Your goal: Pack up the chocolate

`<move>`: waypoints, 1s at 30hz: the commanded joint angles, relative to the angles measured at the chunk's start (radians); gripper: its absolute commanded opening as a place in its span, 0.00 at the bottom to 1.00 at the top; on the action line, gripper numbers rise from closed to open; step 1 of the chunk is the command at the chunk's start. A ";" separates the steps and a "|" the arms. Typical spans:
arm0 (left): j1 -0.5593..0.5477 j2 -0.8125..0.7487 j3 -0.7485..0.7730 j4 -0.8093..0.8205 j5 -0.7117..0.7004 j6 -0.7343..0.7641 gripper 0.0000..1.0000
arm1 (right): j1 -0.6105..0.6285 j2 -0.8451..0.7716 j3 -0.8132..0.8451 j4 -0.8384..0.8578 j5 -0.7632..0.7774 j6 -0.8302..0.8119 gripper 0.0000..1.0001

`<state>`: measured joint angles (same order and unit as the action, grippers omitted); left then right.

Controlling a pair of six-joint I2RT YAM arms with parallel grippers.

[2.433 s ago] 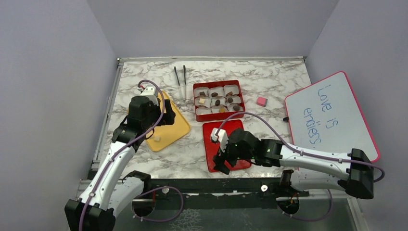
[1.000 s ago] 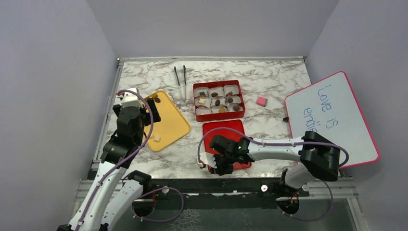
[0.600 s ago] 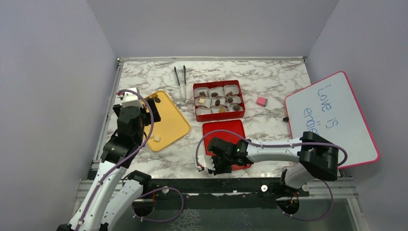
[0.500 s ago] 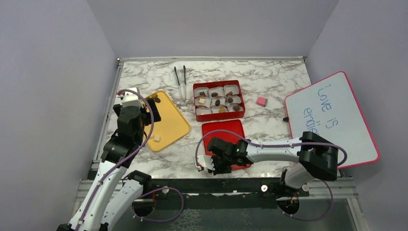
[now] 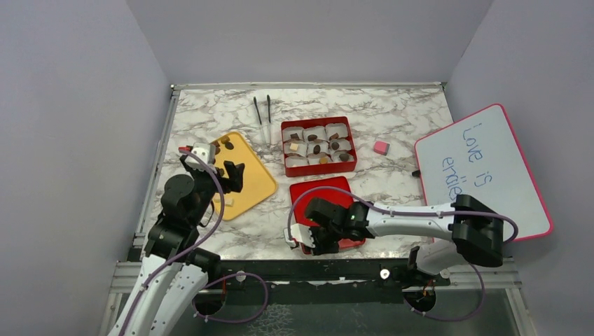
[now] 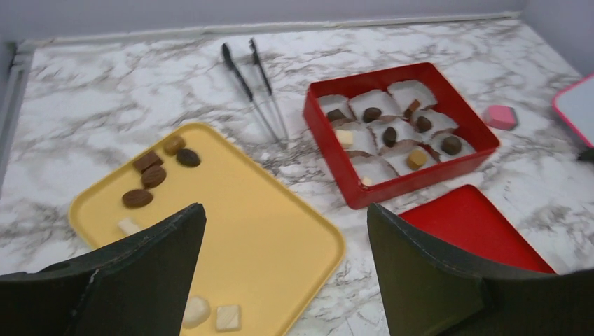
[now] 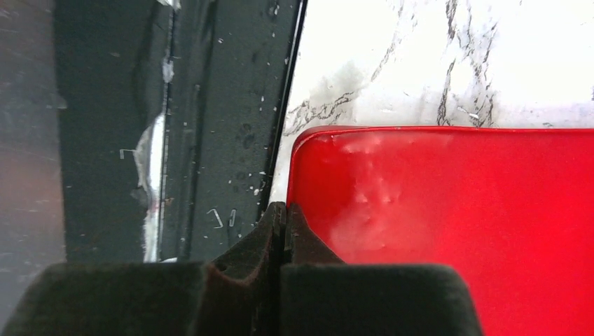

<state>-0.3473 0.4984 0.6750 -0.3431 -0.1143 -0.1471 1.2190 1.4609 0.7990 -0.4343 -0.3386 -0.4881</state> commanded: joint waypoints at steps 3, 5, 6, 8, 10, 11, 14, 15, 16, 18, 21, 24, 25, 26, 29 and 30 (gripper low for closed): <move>-0.004 -0.079 -0.066 0.147 0.478 0.192 0.83 | 0.011 -0.110 0.033 -0.030 -0.092 0.062 0.01; -0.004 -0.070 -0.085 0.147 0.564 0.247 0.82 | 0.011 -0.144 0.035 -0.033 -0.097 0.079 0.01; -0.004 -0.070 -0.095 0.147 0.596 0.278 0.81 | 0.011 -0.160 0.039 -0.035 -0.094 0.091 0.01; -0.003 -0.080 -0.115 0.148 0.655 0.363 0.80 | 0.011 -0.197 0.050 -0.041 -0.087 0.121 0.01; -0.004 -0.102 -0.127 0.148 0.748 0.489 0.78 | 0.011 -0.238 0.062 -0.049 -0.105 0.133 0.01; -0.003 -0.117 -0.134 0.146 0.801 0.565 0.75 | 0.011 -0.260 0.066 -0.050 -0.111 0.136 0.01; -0.004 -0.156 -0.161 0.149 0.915 0.761 0.70 | 0.010 -0.309 0.074 -0.049 -0.120 0.145 0.01; -0.004 -0.165 -0.169 0.146 0.949 0.834 0.69 | 0.010 -0.319 0.078 -0.048 -0.123 0.147 0.01; -0.004 -0.166 -0.174 0.146 0.987 0.868 0.69 | 0.010 -0.325 0.084 -0.048 -0.123 0.148 0.01; -0.004 -0.147 -0.173 0.126 1.069 0.973 0.70 | 0.010 -0.328 0.101 -0.056 -0.118 0.150 0.01; -0.004 -0.083 -0.144 0.062 1.168 1.085 0.71 | 0.010 -0.317 0.135 -0.078 -0.086 0.154 0.01; -0.004 -0.021 -0.129 0.048 1.255 1.107 0.71 | 0.010 -0.307 0.167 -0.088 -0.084 0.163 0.01; -0.004 -0.001 -0.120 0.035 1.286 1.110 0.70 | 0.010 -0.309 0.172 -0.087 -0.075 0.169 0.01; -0.005 0.017 -0.111 0.019 1.312 1.117 0.68 | 0.010 -0.314 0.175 -0.084 -0.068 0.170 0.01; -0.006 0.053 -0.093 -0.020 1.345 1.145 0.65 | 0.010 -0.333 0.185 -0.075 -0.039 0.174 0.01; -0.007 0.057 -0.096 -0.026 1.338 1.160 0.65 | 0.010 -0.341 0.190 -0.073 -0.037 0.172 0.01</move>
<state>-0.3492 0.5358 0.5385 -0.3119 1.0889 0.9127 1.2232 1.1522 0.9443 -0.5148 -0.4133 -0.3244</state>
